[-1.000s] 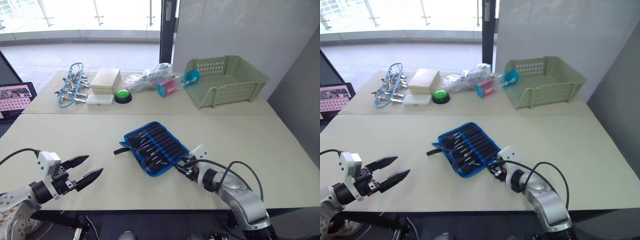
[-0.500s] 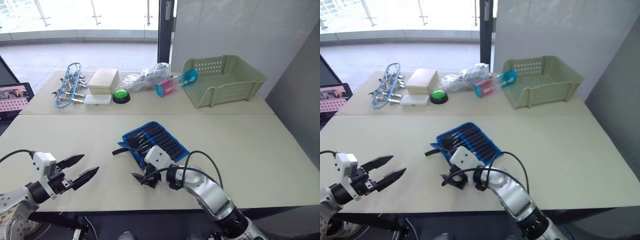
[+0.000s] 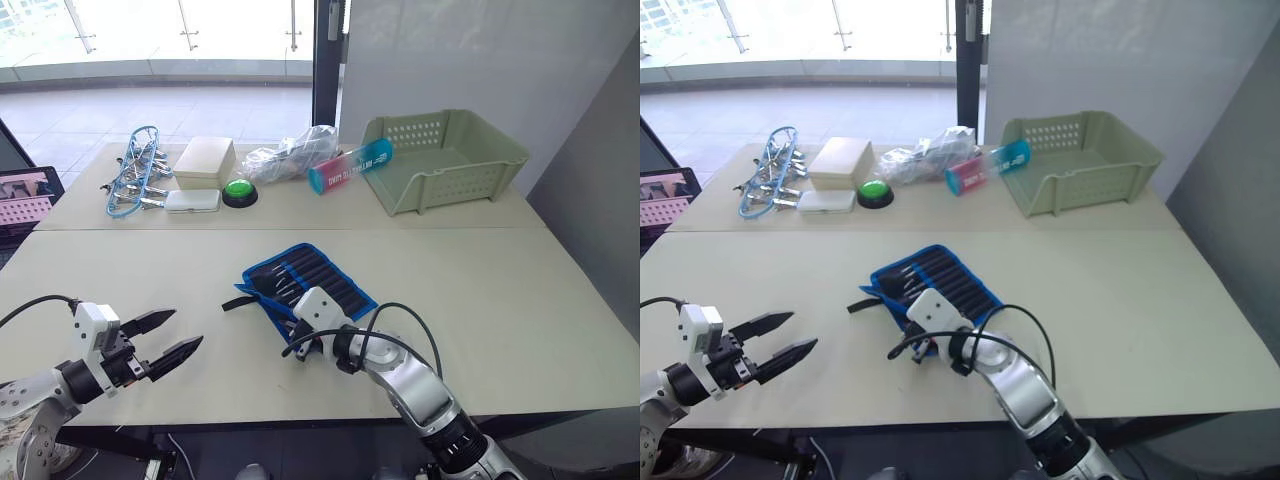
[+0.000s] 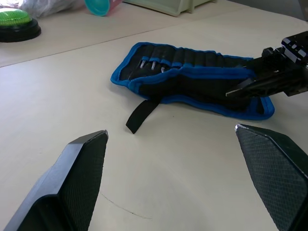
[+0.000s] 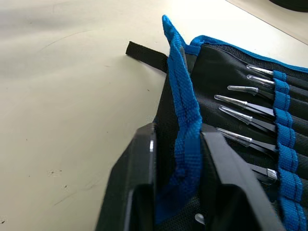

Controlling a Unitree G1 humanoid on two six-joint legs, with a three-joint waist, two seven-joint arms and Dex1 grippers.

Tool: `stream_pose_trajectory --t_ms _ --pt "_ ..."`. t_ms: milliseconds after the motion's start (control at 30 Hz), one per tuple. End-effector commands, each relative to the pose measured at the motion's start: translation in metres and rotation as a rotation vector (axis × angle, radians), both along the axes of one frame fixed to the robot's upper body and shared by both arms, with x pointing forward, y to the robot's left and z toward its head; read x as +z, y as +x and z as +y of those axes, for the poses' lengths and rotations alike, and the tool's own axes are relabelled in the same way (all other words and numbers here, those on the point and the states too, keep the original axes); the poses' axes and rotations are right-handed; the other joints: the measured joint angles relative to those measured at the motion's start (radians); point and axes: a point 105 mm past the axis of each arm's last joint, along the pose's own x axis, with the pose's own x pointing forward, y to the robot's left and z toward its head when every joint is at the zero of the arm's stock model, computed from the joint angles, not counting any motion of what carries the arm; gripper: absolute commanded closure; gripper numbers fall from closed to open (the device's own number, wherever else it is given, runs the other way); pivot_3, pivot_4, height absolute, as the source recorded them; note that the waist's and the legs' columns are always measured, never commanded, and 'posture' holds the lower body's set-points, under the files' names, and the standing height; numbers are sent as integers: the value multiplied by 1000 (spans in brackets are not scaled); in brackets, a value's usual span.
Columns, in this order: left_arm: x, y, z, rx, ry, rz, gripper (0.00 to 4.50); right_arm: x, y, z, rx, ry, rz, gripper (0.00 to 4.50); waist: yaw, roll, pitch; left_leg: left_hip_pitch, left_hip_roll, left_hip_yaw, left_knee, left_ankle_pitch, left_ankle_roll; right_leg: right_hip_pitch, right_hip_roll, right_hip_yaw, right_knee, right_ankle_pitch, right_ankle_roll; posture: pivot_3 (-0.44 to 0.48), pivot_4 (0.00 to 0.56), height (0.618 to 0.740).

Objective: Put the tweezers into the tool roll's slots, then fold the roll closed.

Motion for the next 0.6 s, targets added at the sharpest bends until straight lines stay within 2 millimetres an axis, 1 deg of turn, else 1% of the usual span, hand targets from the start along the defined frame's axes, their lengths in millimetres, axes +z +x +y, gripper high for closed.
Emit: stream_pose_trajectory --t_ms 33,133,200,267,367,433,500,600 --pt "3 1 -1 -34 44 -8 0 13 -2 -5 45 44 -38 4452 1 0 0 0 0 0 0 0 0 0 0 0 0 0 0 0 150 722" --pt "-3 2 -3 -95 117 23 0 19 -11 -7 142 77 -54 4452 2 0 0 0 0 0 0 0 0 0 0 0 0 0 0 0 150 722" --pt "3 8 -6 -135 133 9 0 20 -20 -10 231 66 -79 4452 3 0 0 0 0 0 0 0 0 0 0 0 0 0 0 0 150 722" --pt "8 16 -10 -186 154 -10 0 19 -22 -19 277 35 -89 4452 5 0 0 0 0 0 0 0 0 0 0 0 0 0 0 0 150 722" --pt "-5 25 -16 -306 262 32 0 10 -16 -35 288 -48 -71 4452 8 0 0 0 0 0 0 0 0 0 0 0 0 0 0 0 150 722" --pt "-11 35 -23 -372 304 25 0 11 -15 -43 305 -74 -72 4452 6 1 1 0 0 1 0 0 0 0 0 0 0 0 0 0 150 722" --pt "-13 46 -33 -432 314 2 0 13 -11 -50 295 -94 -71 4452 6 1 1 0 0 1 0 0 0 0 0 0 0 0 0 0 150 722" --pt "-17 55 -41 -494 342 -13 0 14 -9 -56 284 -103 -69 4452 6 1 1 0 0 2 1 0 -1 0 0 0 0 0 0 0 150 722"
